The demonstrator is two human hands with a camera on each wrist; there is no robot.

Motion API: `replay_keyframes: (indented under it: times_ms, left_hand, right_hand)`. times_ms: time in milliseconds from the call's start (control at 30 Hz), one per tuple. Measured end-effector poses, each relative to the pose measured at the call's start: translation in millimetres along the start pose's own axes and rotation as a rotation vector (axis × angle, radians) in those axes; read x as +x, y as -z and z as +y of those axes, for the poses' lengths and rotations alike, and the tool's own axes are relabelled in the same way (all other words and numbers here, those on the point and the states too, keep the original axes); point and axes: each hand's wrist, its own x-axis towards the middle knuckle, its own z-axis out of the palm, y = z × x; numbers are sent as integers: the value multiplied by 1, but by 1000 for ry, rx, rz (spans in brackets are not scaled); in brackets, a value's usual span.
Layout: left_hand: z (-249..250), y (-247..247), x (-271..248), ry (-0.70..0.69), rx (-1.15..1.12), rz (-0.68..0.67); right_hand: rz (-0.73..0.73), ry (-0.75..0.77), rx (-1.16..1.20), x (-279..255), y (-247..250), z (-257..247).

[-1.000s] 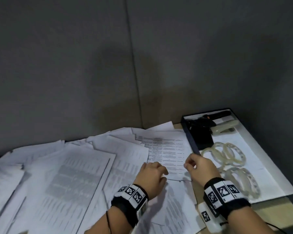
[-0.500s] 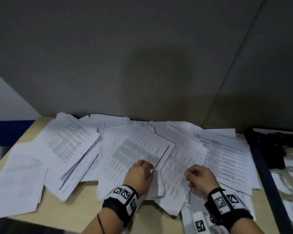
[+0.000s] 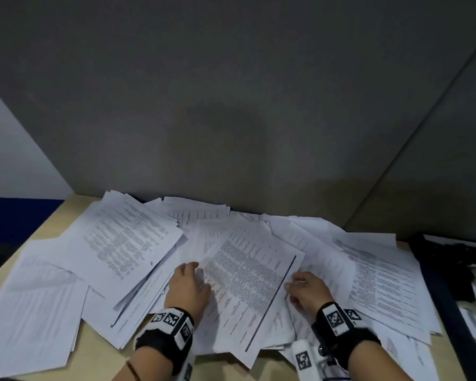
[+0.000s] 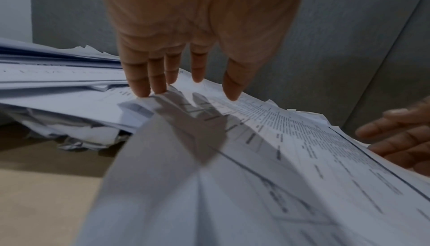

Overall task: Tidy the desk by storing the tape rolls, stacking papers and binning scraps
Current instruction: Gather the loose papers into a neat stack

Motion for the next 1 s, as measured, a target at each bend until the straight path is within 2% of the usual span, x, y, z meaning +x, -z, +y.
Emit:
replay_keyframes:
  times_ms: [200,433,533,700,767,867,933,1000]
  left_hand:
    - [1,5,8,71,-15,-64]
    - [6,11,12,59,-36,-173]
    - [3,9,11,12,-19,-211]
    - [13,8,-6,-213,-25,-353]
    - [20,5,-15,-253,-20,-378]
    - [24,3,-19,-172,7,-331]
    - [23,4,-20,-86,35,-218]
    - [21,8,-21,24,50,-114]
  right_hand:
    - [116,-2,-29,8,-1,0]
    - [218,-117,7,1,1,3]
    - [230,-115,-24,-1,1,2]
    - [223,-66,-184,-6,2,-2]
    - [215,-31,-232,-6,2,-4]
    - [170,84,-286,-7,3,-11]
    - [106,168,-332,-5,2,-16]
    - [54,190,-409,2,-4,-19]
